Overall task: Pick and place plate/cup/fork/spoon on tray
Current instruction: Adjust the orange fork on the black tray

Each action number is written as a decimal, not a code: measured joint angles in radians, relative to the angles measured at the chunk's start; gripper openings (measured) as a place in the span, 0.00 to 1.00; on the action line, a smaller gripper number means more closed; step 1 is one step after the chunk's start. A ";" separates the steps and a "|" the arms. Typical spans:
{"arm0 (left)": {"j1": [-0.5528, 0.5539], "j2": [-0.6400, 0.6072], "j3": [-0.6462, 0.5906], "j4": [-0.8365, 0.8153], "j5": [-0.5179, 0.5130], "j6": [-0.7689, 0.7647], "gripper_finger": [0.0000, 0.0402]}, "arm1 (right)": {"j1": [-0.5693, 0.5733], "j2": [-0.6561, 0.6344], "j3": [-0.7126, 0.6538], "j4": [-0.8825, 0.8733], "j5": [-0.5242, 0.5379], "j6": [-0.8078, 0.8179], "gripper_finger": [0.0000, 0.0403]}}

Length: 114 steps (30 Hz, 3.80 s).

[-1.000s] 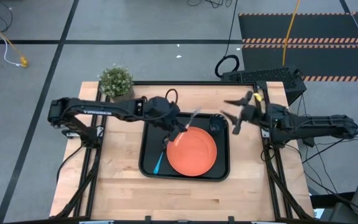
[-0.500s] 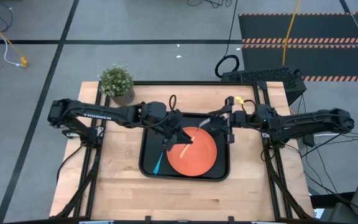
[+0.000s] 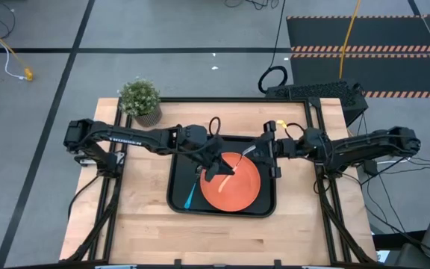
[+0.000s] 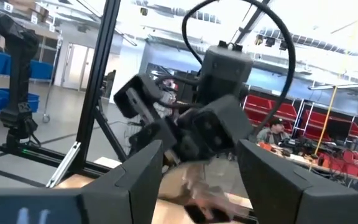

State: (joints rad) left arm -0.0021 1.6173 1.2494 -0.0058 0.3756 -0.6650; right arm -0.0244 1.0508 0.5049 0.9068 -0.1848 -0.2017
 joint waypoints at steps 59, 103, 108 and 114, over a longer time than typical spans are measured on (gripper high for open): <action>-0.058 -0.158 0.000 -0.457 -0.637 0.671 0.31 | -0.095 -0.071 0.157 -0.612 0.083 0.170 0.00; -0.197 -0.239 -0.058 -0.975 -0.763 -0.262 0.07 | -0.095 -0.170 0.156 -0.678 0.421 0.083 0.30; -0.243 -0.352 -0.271 -0.769 -0.695 -0.446 0.07 | -0.100 -0.223 0.155 -0.714 0.422 0.078 0.32; -0.264 -0.510 -0.593 -0.259 -0.692 -0.609 0.07 | -0.100 -0.252 0.155 -0.698 0.422 0.056 0.32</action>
State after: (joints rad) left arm -0.2661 1.1077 0.6561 -0.2652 -0.3168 -1.2741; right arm -0.1242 0.7990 0.6598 0.2083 0.2367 -0.1460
